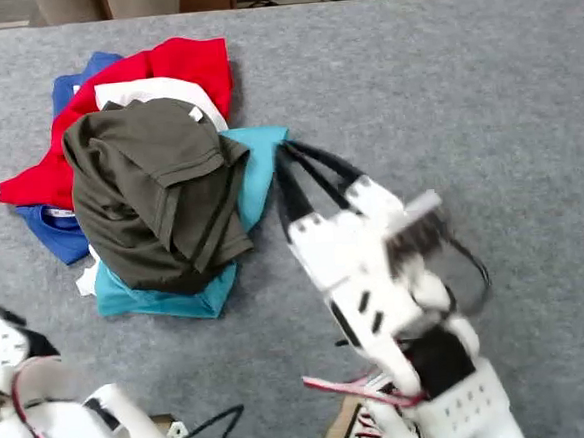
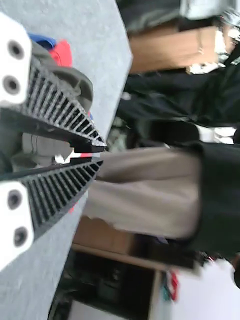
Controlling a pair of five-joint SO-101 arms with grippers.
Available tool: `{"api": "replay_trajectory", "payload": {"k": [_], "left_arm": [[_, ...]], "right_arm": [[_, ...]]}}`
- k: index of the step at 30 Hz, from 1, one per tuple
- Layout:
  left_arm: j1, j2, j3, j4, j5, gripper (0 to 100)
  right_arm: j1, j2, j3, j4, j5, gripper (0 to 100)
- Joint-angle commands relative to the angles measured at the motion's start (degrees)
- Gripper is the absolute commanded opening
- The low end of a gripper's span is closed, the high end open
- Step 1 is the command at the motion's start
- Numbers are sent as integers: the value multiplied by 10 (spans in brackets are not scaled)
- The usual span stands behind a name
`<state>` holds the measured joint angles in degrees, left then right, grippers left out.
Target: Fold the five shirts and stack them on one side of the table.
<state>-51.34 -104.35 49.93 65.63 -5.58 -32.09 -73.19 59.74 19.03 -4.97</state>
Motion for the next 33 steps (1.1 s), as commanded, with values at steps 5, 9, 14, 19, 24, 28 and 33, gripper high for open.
{"api": "replay_trajectory", "payload": {"k": [5,9,14,19,24,28,33], "left_arm": [[-135,-1,55,-1,-1,21],[-159,-1,74,1,-84,22],[-162,-1,112,1,-190,22],[-163,-1,133,1,-193,22],[-163,-1,129,11,-200,40],[-163,-2,127,43,-233,155],[-163,-2,127,52,-232,216]], "right_arm": [[-79,418,-303,82,1,108],[-83,617,-463,172,15,338],[-96,823,-660,295,-6,481],[-124,996,-836,385,-33,480],[-131,1131,-1007,455,-51,479],[-128,1193,-1136,533,-61,435],[-127,1220,-1294,617,-55,148]]}}
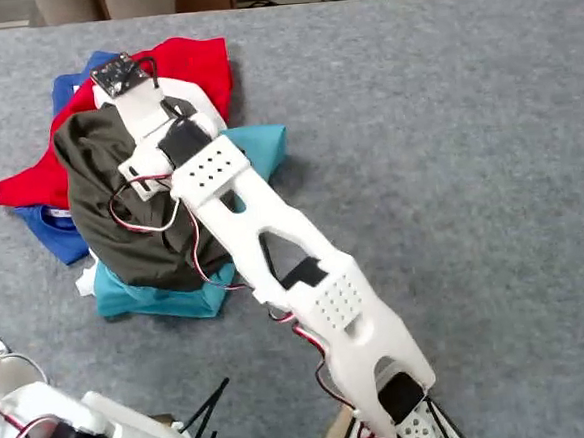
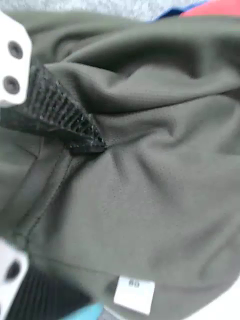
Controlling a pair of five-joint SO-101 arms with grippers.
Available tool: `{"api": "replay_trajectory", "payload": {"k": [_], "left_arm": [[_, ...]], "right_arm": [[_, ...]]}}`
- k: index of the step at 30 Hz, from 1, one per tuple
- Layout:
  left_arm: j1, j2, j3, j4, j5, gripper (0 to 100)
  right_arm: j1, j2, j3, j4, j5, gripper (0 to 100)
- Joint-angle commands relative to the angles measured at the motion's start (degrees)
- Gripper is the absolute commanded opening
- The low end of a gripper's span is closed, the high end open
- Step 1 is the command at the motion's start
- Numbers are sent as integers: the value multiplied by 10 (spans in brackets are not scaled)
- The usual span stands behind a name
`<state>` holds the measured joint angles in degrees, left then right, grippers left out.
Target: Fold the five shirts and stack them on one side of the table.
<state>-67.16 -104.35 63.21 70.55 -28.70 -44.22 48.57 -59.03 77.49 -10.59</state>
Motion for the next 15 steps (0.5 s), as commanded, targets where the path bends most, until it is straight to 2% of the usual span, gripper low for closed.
{"api": "replay_trajectory", "payload": {"k": [1,2,5,11,15], "left_arm": [[-4,-2,-5,2,-1,214],[-4,-2,-5,1,0,213],[-4,-2,-5,1,0,213],[-4,-2,-5,4,0,213],[-4,-2,-3,4,1,213]], "right_arm": [[-6,7,-131,40,14,79],[-6,12,-153,43,33,6],[8,19,-213,62,56,43],[55,16,-372,118,59,5],[93,-41,-357,157,56,4]]}}
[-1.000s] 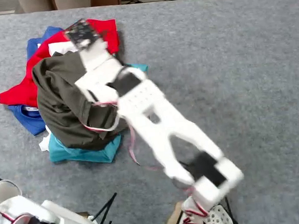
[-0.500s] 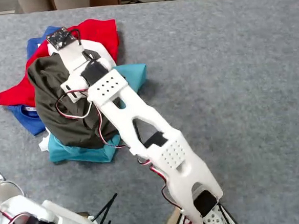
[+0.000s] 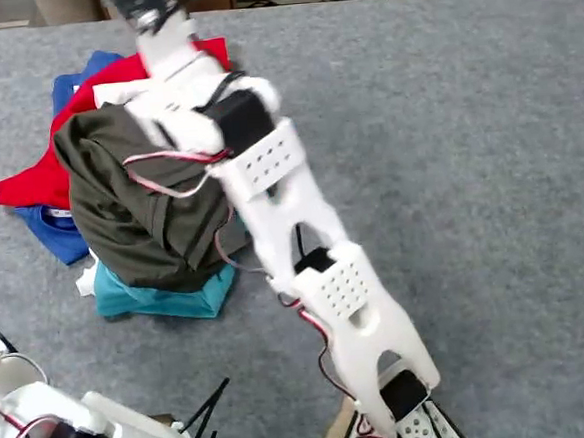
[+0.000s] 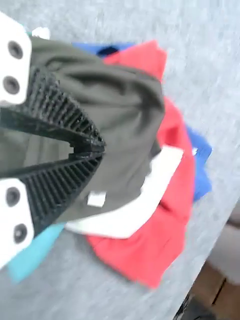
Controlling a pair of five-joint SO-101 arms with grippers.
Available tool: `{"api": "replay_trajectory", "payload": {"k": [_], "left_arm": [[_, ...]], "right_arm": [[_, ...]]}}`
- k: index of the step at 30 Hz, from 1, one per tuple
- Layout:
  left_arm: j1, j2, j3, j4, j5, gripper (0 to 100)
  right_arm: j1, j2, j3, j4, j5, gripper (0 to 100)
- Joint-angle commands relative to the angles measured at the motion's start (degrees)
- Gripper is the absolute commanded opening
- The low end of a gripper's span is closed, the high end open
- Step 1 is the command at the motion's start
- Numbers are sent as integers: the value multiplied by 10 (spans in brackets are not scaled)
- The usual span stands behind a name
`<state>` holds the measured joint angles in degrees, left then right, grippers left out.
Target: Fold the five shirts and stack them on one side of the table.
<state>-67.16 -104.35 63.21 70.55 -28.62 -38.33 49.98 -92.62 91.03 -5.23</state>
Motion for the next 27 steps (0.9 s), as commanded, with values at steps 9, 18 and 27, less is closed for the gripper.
{"api": "replay_trajectory", "payload": {"k": [9,18,27], "left_arm": [[-2,-2,-3,4,0,214],[-4,-2,0,5,-3,218],[-4,-2,0,5,-3,216]], "right_arm": [[20,-80,14,111,0,19],[-80,-36,189,104,-105,577],[-79,49,182,37,-148,333]]}}
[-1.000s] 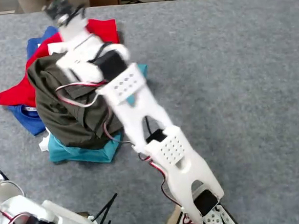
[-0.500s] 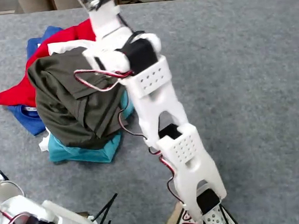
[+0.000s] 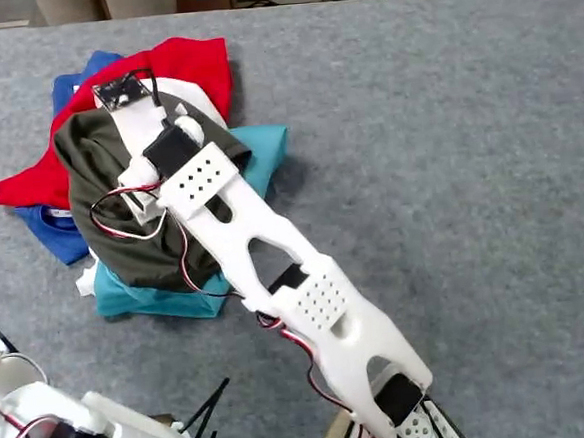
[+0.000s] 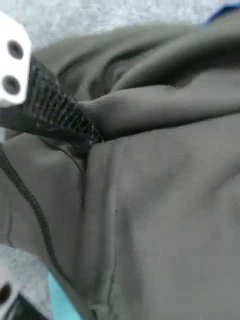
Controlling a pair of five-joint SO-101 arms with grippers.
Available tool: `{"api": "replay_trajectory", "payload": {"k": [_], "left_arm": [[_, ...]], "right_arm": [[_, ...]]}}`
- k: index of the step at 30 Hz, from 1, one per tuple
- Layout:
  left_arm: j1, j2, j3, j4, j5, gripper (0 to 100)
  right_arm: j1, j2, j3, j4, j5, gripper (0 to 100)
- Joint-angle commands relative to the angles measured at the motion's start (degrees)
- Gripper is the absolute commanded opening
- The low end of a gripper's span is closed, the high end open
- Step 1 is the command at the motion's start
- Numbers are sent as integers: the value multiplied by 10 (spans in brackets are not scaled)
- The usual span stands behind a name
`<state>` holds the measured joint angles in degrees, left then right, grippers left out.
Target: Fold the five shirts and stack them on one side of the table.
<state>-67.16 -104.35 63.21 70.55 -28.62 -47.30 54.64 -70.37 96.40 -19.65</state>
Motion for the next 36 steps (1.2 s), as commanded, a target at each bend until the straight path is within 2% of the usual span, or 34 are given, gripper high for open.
{"api": "replay_trajectory", "payload": {"k": [1,4,5,7,12,18,27,36], "left_arm": [[-4,-2,0,5,-3,215],[-4,-2,0,5,-3,215],[-4,-2,0,5,-3,215],[-4,-2,0,5,-3,215],[-4,-2,0,5,-3,215],[-4,-1,1,5,-3,215],[-4,-1,12,5,-1,215],[6,-1,27,5,1,215]], "right_arm": [[19,5,-61,-17,2,260],[37,6,-116,-17,54,37],[44,6,-131,-15,70,0],[58,2,-160,-10,82,29],[82,-11,-255,24,84,4],[148,-167,-251,42,84,4],[375,-361,-246,49,106,4],[677,-364,-245,49,135,4]]}}
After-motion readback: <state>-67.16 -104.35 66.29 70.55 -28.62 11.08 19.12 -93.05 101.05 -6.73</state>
